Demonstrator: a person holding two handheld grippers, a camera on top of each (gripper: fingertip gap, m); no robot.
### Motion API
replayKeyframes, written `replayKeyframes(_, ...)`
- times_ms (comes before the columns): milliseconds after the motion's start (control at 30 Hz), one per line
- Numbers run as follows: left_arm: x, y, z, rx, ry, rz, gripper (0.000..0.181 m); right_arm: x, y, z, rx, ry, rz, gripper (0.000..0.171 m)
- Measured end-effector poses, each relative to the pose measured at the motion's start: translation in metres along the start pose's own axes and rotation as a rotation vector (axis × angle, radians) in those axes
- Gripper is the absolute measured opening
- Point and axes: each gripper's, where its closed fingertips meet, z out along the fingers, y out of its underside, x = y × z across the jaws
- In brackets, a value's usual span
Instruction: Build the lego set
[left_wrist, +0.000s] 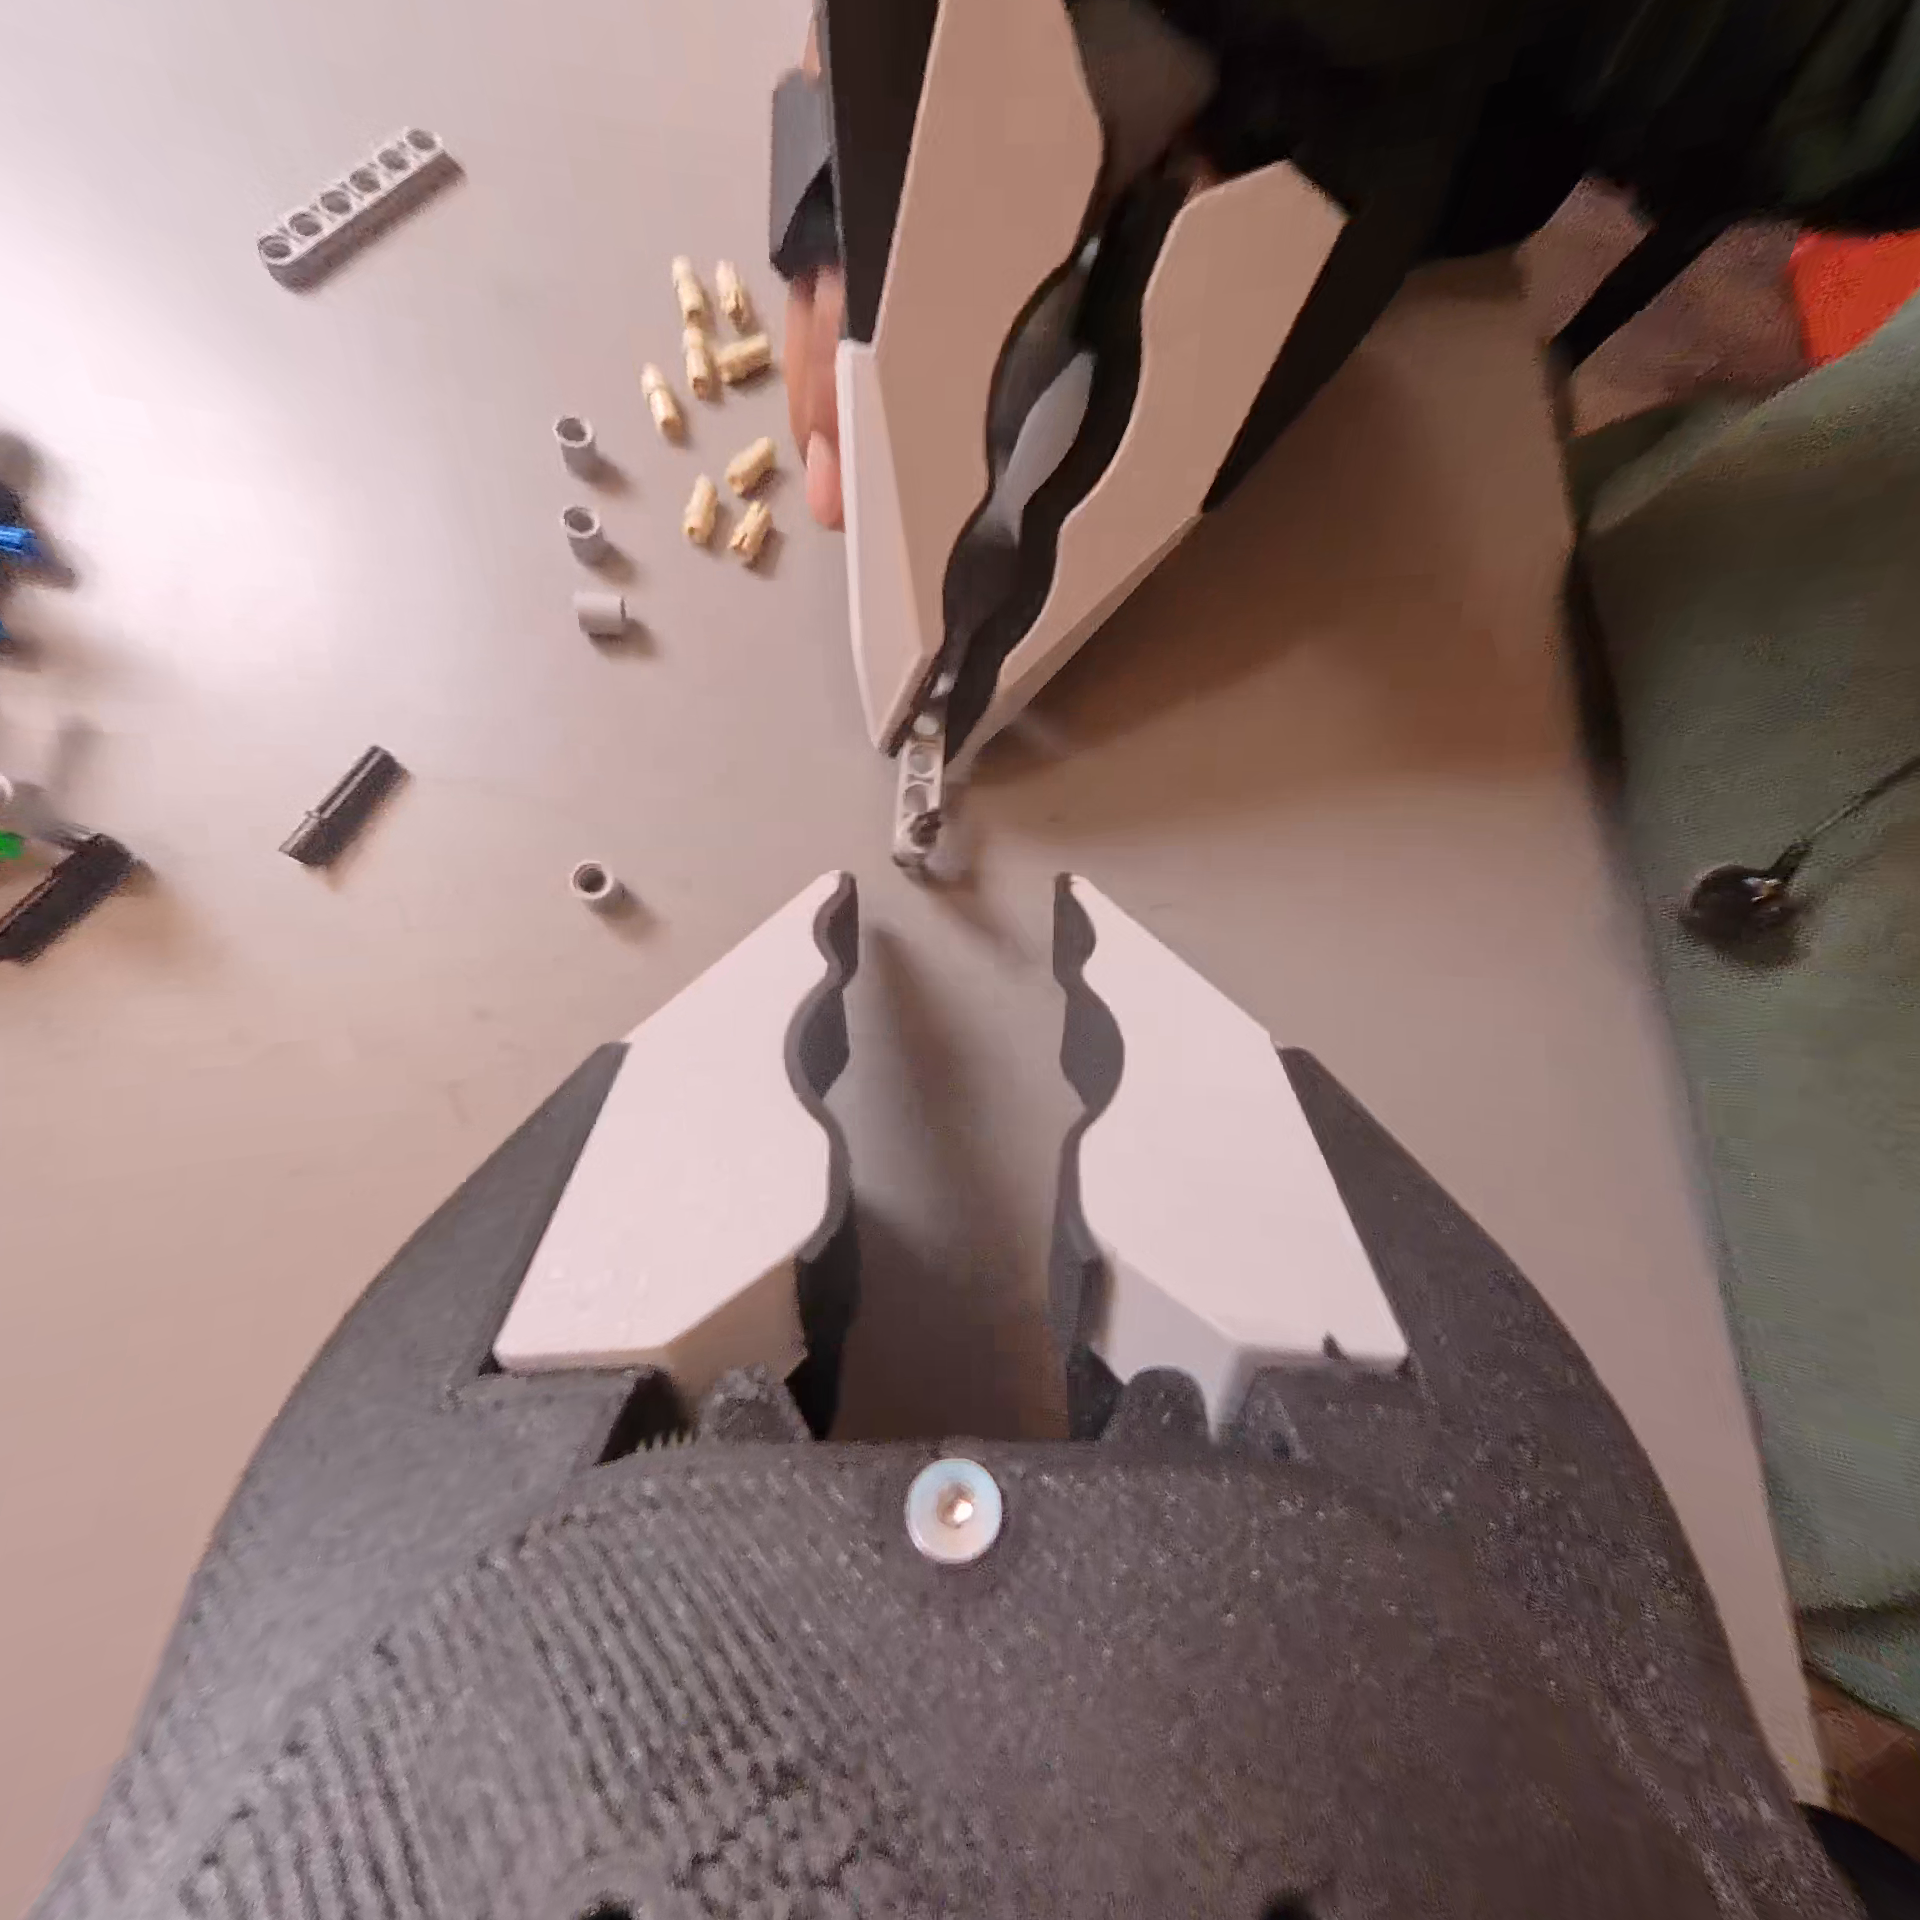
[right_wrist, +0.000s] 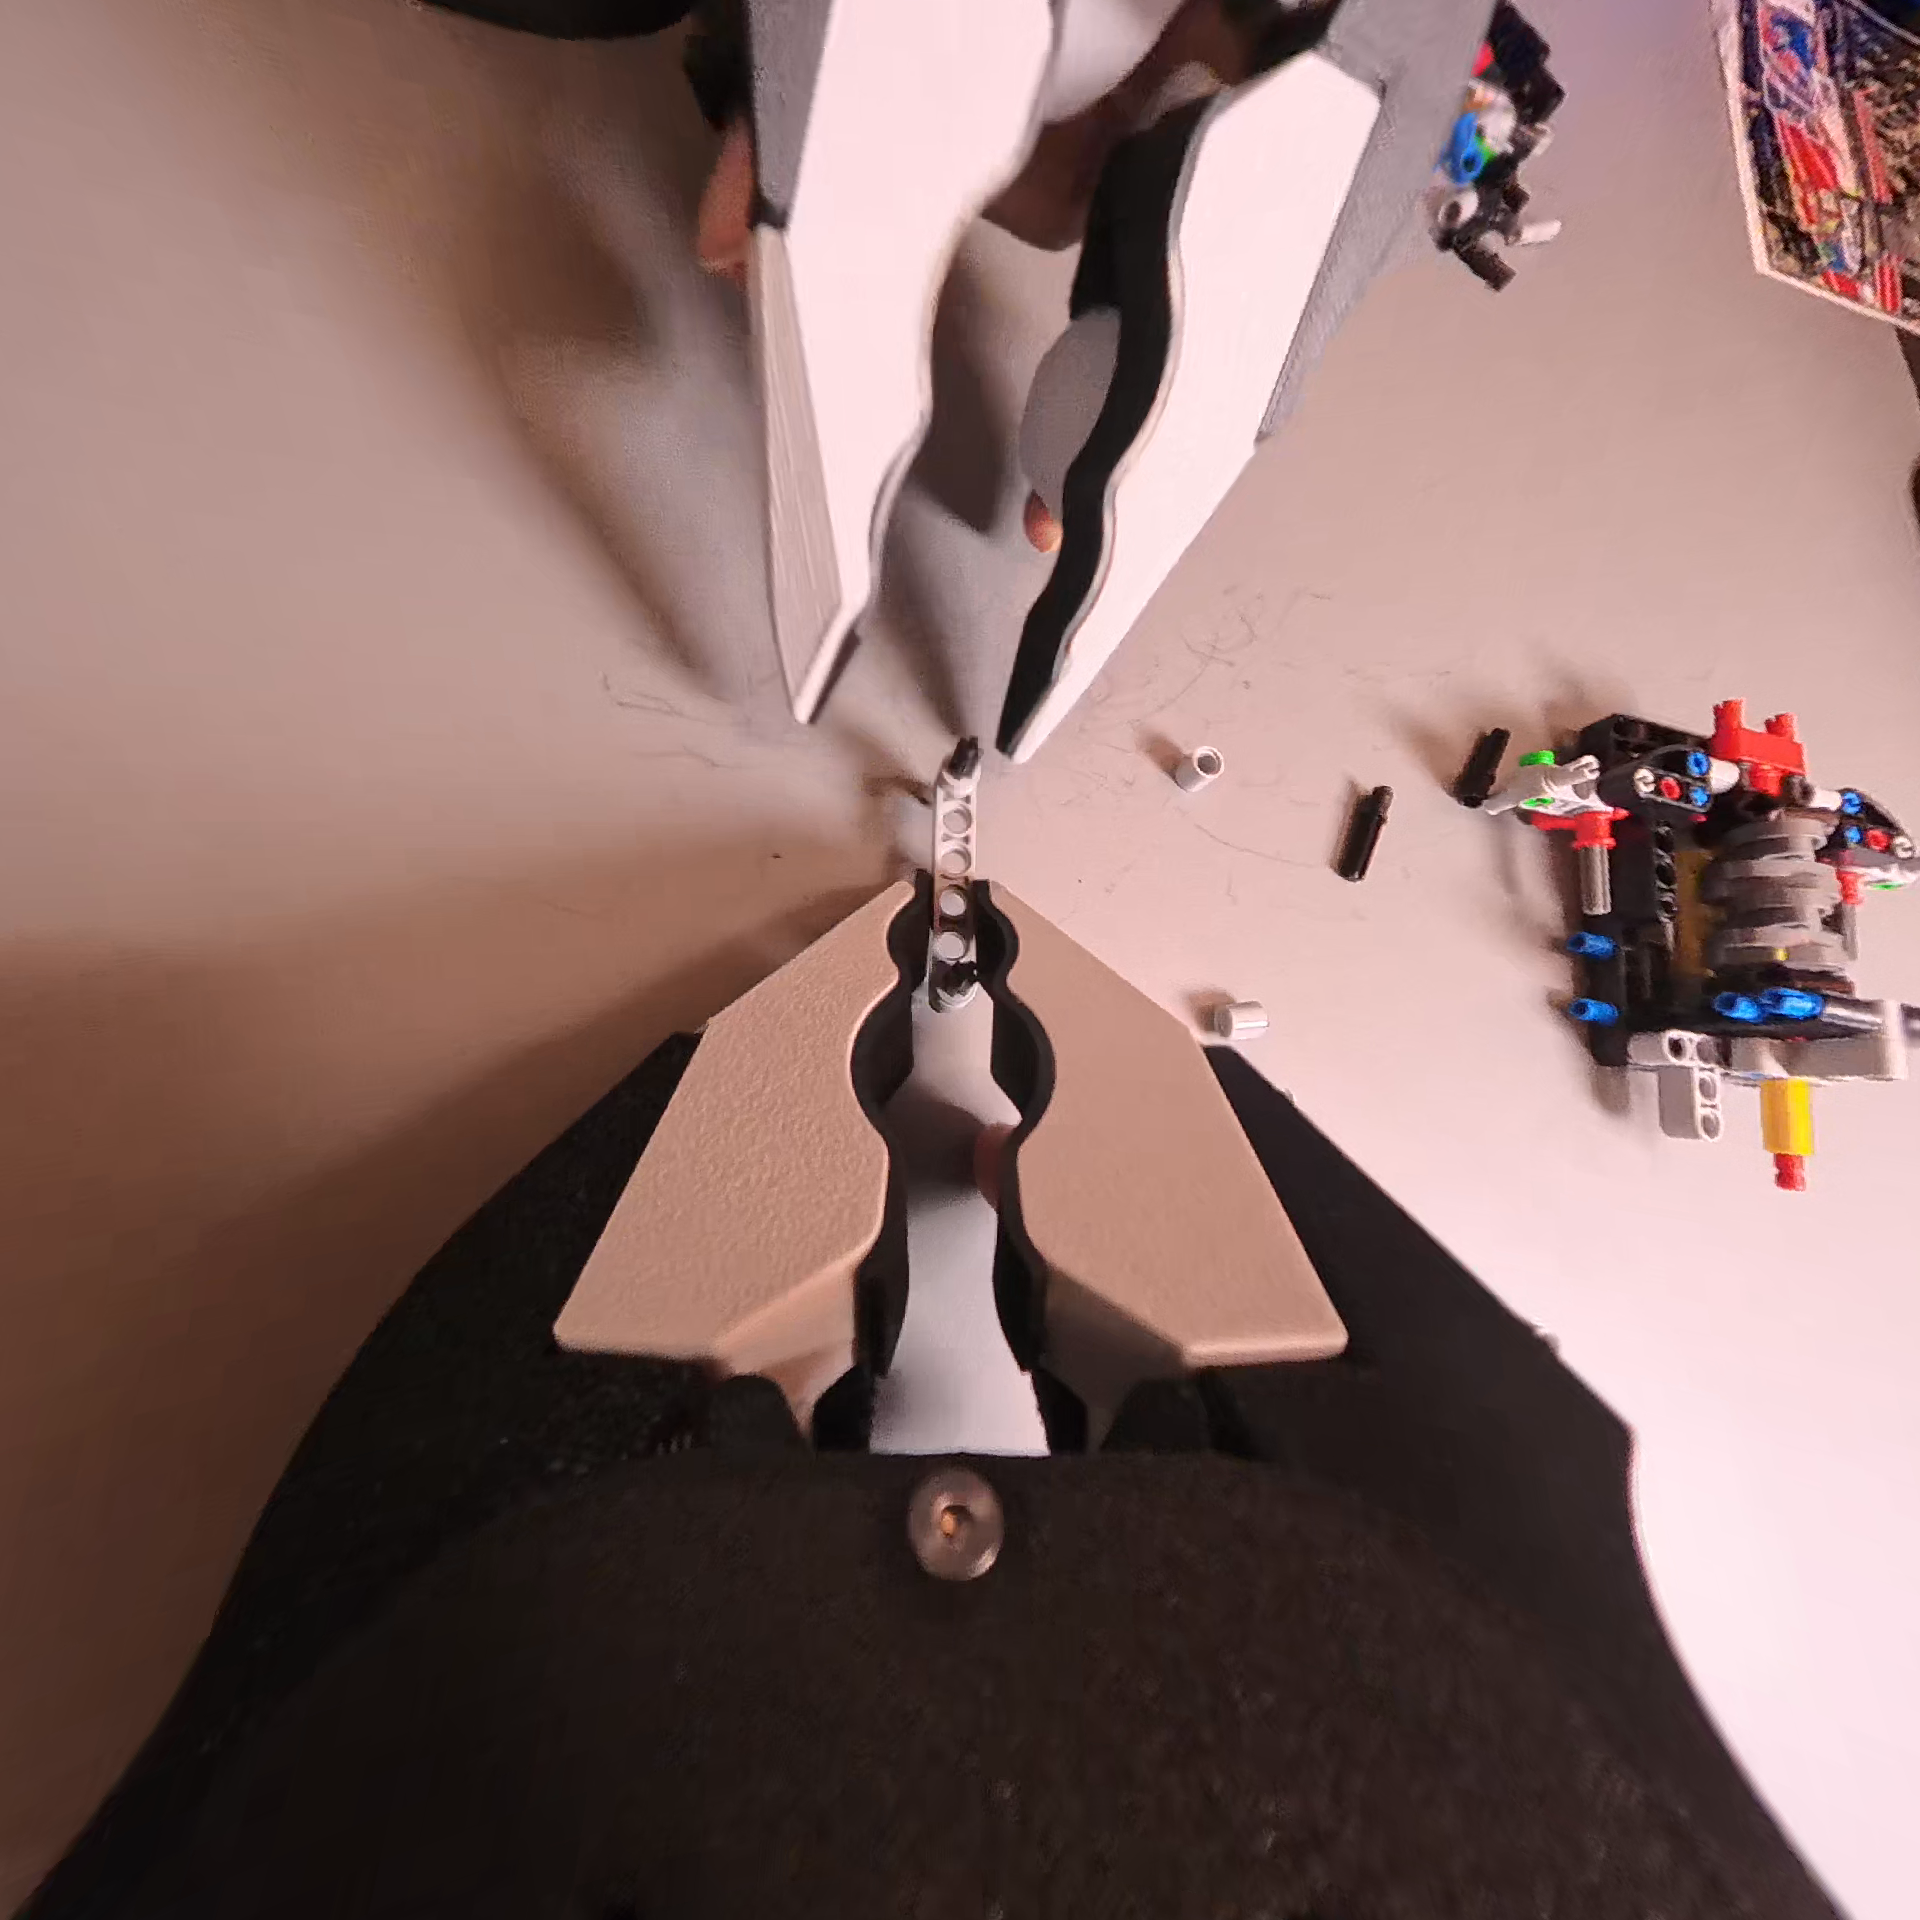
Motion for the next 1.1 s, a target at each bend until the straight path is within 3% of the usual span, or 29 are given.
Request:
replayKeyframes(167, -0.006, -0.003, -0.01, 0.053, -0.081, 0.009, 0.032, -0.002, -0.009, -0.008, 0.102, -0.127, 0.171, 0.005)
replayKeyframes(367, 0.007, -0.034, -0.039, 0.314, -0.116, 0.05, 0.018, 0.0, -0.045, -0.037, 0.366, -0.424, 0.502, 0.005)
replayKeyframes(567, 0.027, -0.056, -0.065, 0.488, -0.177, 0.212, 0.017, -0.008, -0.067, -0.052, 0.501, -0.607, 0.584, 0.005)
replayKeyframes(733, 0.043, -0.059, -0.064, 0.493, -0.181, 0.339, 0.024, -0.012, -0.075, -0.054, 0.539, -0.682, 0.623, 0.005)
replayKeyframes(1100, 0.045, -0.055, -0.057, 0.406, -0.279, 0.481, 0.013, -0.022, -0.075, -0.054, 0.533, -0.785, 0.682, 0.005)
